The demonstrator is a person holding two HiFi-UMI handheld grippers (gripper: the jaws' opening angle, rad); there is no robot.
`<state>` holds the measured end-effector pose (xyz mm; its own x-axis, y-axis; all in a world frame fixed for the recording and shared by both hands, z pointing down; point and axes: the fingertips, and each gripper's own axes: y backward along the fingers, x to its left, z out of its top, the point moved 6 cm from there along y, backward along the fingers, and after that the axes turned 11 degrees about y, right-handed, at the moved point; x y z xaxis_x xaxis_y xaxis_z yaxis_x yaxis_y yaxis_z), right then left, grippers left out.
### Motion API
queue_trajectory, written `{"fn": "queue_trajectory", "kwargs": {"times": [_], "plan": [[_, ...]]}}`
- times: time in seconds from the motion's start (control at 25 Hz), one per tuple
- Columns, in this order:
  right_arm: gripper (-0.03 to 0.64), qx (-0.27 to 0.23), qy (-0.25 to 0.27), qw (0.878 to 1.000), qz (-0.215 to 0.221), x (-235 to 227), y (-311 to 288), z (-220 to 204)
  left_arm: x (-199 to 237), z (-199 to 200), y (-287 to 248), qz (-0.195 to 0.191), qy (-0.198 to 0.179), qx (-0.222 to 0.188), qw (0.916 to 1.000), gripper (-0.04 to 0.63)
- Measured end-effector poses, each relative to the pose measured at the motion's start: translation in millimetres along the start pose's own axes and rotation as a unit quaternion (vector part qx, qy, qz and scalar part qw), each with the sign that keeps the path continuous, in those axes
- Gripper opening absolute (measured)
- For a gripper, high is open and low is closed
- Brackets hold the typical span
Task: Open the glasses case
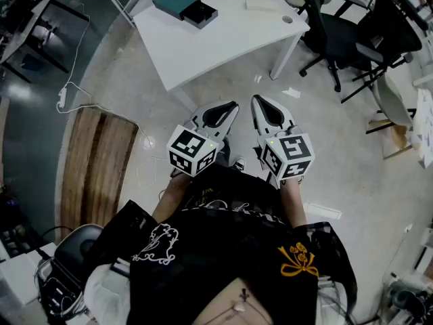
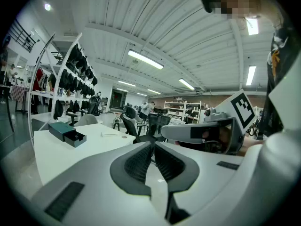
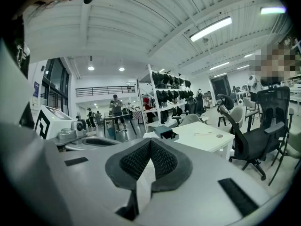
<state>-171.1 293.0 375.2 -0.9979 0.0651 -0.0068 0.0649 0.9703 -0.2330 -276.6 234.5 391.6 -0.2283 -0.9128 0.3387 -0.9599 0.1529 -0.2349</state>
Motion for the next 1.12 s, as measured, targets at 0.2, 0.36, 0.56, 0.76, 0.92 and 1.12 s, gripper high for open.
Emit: {"fn": "queue_trajectory", "kwargs": {"times": [0.2,0.36,0.56,0.76,0.92,1.12], "plan": [[0.012,0.001,0.001,1.0,0.0,13,-1,4,4,1,14,0.003,0.001,0.001,1.0,0.037],[0.012,0.003,0.004,1.0,0.004,15,0,0,2,-5,15,0.005,0.001,0.002,1.0,0.037],[0.012,0.004,-0.003,1.0,0.008,14,4,-6,-3,-8,14,0.01,0.001,0.004,0.9999,0.037],[0.013,-0.003,0.0,1.0,0.008,17,5,-8,-5,-9,16,0.014,-0.003,0.008,0.9999,0.037],[0.013,-0.005,-0.014,1.0,0.011,11,1,-9,-3,-2,11,0.017,-0.008,0.014,0.9997,0.037],[0.013,-0.009,-0.03,0.999,0.004,-3,-11,-2,11,14,-2,0.016,-0.009,0.02,0.9996,0.037]]}}
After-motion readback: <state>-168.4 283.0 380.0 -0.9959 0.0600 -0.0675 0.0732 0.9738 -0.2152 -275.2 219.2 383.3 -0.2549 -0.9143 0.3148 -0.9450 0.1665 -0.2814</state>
